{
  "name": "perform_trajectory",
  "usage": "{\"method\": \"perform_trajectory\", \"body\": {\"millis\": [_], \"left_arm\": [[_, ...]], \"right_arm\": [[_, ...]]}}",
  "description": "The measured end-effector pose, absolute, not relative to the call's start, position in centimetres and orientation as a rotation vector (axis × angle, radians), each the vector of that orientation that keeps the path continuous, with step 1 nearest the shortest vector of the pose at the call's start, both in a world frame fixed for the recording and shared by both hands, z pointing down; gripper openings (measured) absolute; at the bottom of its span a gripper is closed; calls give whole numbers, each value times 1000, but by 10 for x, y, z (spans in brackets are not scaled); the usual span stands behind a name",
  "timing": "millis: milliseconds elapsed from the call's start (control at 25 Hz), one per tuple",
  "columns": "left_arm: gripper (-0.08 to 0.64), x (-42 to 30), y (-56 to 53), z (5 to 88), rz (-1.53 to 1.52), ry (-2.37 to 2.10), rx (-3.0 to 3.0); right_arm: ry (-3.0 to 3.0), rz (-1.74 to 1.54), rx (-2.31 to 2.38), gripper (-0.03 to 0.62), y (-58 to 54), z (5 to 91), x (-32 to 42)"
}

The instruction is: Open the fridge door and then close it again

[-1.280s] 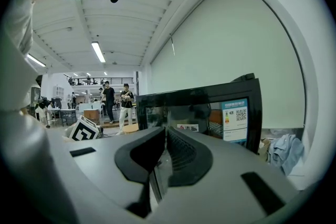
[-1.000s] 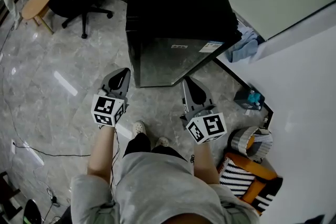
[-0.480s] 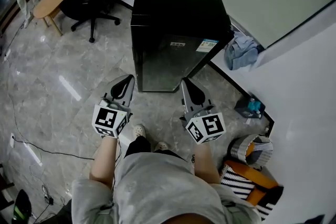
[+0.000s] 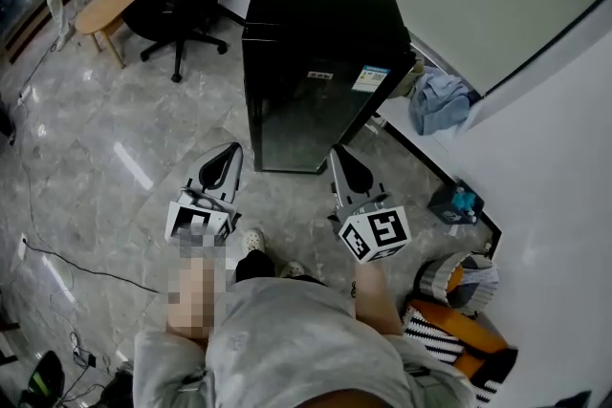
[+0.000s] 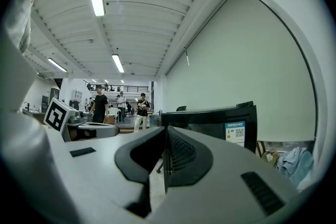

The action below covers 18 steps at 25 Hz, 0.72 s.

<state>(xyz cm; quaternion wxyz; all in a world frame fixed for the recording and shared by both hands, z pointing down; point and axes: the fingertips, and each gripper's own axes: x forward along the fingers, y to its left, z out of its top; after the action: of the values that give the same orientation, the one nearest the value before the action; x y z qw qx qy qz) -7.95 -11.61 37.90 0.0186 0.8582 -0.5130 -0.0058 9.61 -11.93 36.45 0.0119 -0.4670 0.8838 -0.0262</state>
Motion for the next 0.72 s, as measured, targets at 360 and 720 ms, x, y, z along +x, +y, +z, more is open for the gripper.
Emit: {"method": "perform_trajectory", "body": {"millis": [360, 720], "left_arm": [[14, -68, -79, 370, -47, -1634, 2663], [14, -56, -54, 364, -75, -1640, 2668]], "right_arm": [[2760, -46, -1434, 26, -89, 358, 107], [2759, 12, -1426, 26, -64, 350, 116]]}}
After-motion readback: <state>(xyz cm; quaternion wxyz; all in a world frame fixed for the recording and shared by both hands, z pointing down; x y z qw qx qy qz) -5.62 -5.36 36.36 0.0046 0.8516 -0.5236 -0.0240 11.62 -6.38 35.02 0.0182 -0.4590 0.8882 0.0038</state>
